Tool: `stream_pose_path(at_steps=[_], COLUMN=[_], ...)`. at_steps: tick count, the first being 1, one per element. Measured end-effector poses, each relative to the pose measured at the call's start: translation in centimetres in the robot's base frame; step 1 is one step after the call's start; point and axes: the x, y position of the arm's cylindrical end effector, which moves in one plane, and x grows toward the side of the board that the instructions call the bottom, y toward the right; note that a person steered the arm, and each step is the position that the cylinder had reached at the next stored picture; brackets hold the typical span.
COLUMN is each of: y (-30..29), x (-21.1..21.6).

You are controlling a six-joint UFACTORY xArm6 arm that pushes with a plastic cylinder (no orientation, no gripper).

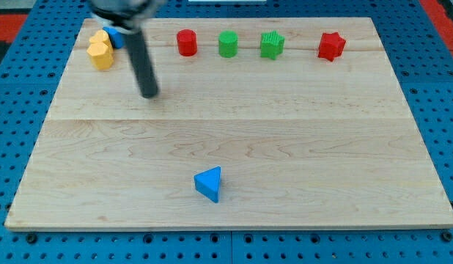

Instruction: Push the blue triangle vertically below the blue cube

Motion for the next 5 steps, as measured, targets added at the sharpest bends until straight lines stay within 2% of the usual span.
stream_pose_path(at_steps=[2,3,5], y=[15.6,17.8,-0.4], x=[10.1,16.2,16.3])
